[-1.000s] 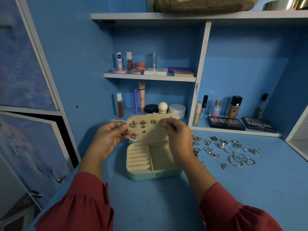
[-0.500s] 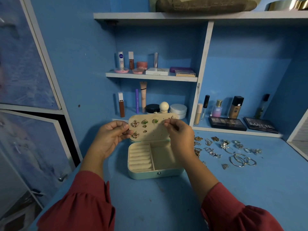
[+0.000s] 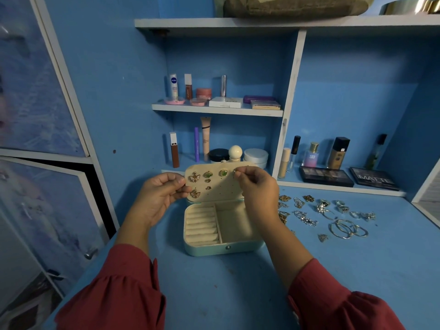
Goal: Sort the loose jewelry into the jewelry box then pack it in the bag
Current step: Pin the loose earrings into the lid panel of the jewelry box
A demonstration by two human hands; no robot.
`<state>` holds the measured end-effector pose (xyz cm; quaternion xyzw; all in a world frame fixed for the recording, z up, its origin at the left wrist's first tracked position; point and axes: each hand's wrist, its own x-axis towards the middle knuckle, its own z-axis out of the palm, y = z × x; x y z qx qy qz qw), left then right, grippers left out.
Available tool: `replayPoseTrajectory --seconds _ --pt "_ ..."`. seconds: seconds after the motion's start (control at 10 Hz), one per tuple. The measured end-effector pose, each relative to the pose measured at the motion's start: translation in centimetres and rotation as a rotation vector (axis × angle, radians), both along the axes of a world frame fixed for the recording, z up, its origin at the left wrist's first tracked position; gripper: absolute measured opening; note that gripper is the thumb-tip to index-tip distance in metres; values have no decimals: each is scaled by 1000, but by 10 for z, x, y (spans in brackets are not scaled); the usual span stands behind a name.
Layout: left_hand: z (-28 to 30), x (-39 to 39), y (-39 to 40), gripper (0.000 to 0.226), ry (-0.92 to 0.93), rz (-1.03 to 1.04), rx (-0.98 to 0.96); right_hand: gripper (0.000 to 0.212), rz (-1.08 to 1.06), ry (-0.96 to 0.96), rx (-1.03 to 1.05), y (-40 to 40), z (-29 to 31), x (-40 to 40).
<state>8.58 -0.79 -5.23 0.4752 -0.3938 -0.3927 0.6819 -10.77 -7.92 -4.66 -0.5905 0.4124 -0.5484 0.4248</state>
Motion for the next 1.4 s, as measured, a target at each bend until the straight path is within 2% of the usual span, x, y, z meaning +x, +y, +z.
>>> replayPoseTrajectory --seconds 0.1,0.4,0.6,0.8,1.0,1.2,1.4 --pt "0 0 0 10 1 -2 -4 5 -27 -26 -6 3 4 1" --pt "0 0 1 9 -2 -3 -1 21 -14 -82 36 6 11 -2" --pt "0 0 2 9 0 -7 -1 35 12 -5 10 3 15 -5" --pt "0 0 2 8 3 -13 -1 27 49 -25 80 0 18 -7" --pt "0 0 2 8 1 -13 -2 27 85 -121 211 -4 26 -7" --pt "0 1 3 10 -6 -19 1 15 185 -210 329 0 39 -14" --pt "5 0 7 5 23 -70 29 17 276 -161 415 4 44 -27"
